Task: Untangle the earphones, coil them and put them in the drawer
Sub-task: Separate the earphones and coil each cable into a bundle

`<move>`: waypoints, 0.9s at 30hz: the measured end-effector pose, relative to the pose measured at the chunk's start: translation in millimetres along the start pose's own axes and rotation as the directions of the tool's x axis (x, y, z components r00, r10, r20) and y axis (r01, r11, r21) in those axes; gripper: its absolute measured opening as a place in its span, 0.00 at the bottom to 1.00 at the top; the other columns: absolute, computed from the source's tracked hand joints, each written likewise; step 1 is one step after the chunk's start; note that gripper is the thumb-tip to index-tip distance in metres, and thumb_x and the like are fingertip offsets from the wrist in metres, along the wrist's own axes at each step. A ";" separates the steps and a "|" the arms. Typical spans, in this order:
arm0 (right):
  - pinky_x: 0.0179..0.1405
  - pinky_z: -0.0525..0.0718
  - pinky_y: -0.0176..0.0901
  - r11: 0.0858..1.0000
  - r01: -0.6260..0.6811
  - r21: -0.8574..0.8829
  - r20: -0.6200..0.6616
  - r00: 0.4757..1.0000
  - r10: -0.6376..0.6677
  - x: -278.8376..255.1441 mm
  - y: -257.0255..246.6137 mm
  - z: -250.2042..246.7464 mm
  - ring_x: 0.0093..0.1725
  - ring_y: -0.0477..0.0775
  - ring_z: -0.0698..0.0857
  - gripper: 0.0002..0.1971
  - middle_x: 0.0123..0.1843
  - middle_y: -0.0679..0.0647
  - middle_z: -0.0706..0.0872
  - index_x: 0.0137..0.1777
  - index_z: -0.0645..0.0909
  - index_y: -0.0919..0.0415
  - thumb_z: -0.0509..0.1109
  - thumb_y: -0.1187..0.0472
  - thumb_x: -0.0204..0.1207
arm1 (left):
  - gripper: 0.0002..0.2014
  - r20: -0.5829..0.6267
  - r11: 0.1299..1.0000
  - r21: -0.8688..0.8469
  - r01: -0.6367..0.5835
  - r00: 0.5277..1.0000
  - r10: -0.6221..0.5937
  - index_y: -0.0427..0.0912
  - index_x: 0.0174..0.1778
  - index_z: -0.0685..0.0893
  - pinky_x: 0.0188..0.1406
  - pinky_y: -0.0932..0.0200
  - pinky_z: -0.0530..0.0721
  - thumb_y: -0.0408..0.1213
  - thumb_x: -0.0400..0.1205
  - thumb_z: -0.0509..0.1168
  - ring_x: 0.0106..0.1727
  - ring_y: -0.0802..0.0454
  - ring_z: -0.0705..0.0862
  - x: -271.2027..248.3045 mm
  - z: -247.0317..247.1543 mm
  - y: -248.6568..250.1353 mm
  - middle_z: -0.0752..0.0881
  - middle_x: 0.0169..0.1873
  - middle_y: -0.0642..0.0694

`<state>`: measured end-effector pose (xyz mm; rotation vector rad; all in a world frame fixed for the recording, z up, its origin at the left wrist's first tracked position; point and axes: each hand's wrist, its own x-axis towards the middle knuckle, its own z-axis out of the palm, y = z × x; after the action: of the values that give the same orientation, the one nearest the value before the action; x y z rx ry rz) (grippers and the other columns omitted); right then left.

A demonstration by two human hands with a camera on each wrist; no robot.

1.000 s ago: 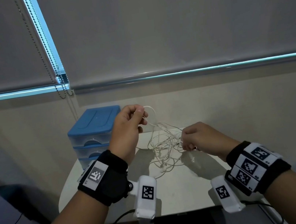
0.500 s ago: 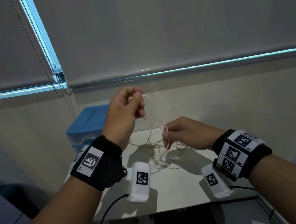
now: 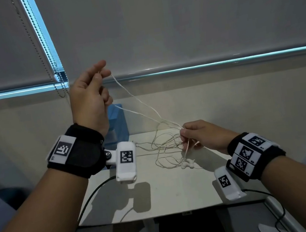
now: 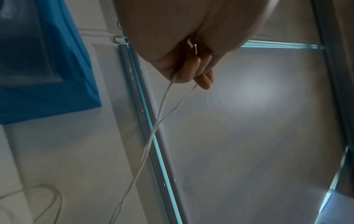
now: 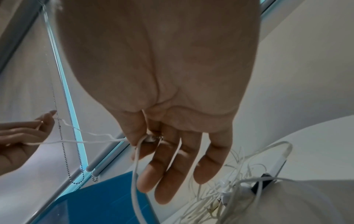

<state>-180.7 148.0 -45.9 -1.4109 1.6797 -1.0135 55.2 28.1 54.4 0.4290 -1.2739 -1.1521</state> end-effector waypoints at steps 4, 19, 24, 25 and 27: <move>0.37 0.78 0.44 0.995 -0.020 0.095 -0.011 1.000 0.022 1.5 -7.2 0.8 0.33 0.54 0.83 0.17 0.35 0.59 0.84 0.41 0.81 0.61 0.61 0.57 0.90 | 0.17 0.051 0.994 0.104 0.025 0.998 -0.031 0.42 0.72 0.84 0.36 0.66 0.80 0.27 0.90 0.58 0.39 0.58 0.84 1.8 1.5 -2.7 0.88 0.53 0.48; 0.41 0.88 0.37 0.706 0.320 0.631 -0.120 0.940 -0.319 -6.3 -102.4 -14.5 0.41 0.51 0.88 0.10 0.46 0.61 0.88 0.55 0.81 0.66 0.60 0.61 0.90 | 0.25 0.573 0.927 0.360 0.104 0.759 -0.307 0.46 0.79 0.75 0.54 0.59 0.87 0.32 0.86 0.70 0.52 0.45 0.93 -66.4 33.4 -43.1 0.90 0.54 0.30; 0.40 0.88 0.37 0.586 0.467 0.662 -0.381 0.883 -0.273 -4.4 -107.0 -47.7 0.37 0.48 0.88 0.13 0.41 0.57 0.88 0.48 0.80 0.60 0.57 0.59 0.92 | 0.11 0.339 0.940 0.320 0.120 0.912 -0.231 0.37 0.61 0.88 0.33 0.60 0.86 0.31 0.91 0.61 0.28 0.50 0.84 -65.9 23.7 -54.2 0.88 0.40 0.38; 0.39 0.87 0.36 0.577 0.484 0.658 -0.430 0.870 -0.240 -3.5 -103.9 -55.8 0.35 0.48 0.87 0.14 0.38 0.56 0.88 0.48 0.80 0.60 0.57 0.59 0.92 | 0.11 0.313 0.942 0.318 0.109 0.926 -0.213 0.39 0.61 0.89 0.32 0.59 0.84 0.33 0.91 0.61 0.28 0.50 0.82 -62.8 18.8 -54.1 0.88 0.40 0.40; 0.38 0.87 0.36 0.603 0.485 0.633 -0.489 0.855 -0.175 -2.1 -92.0 -69.5 0.34 0.48 0.87 0.14 0.37 0.55 0.87 0.47 0.80 0.59 0.57 0.57 0.92 | 0.12 0.292 0.939 0.329 0.098 0.935 -0.200 0.42 0.60 0.90 0.33 0.57 0.82 0.35 0.92 0.60 0.27 0.51 0.79 -57.2 9.9 -52.8 0.86 0.39 0.42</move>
<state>-202.4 149.7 67.4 -0.9966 0.9807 -2.0314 31.0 57.5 -14.3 0.5964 -1.7462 -1.1865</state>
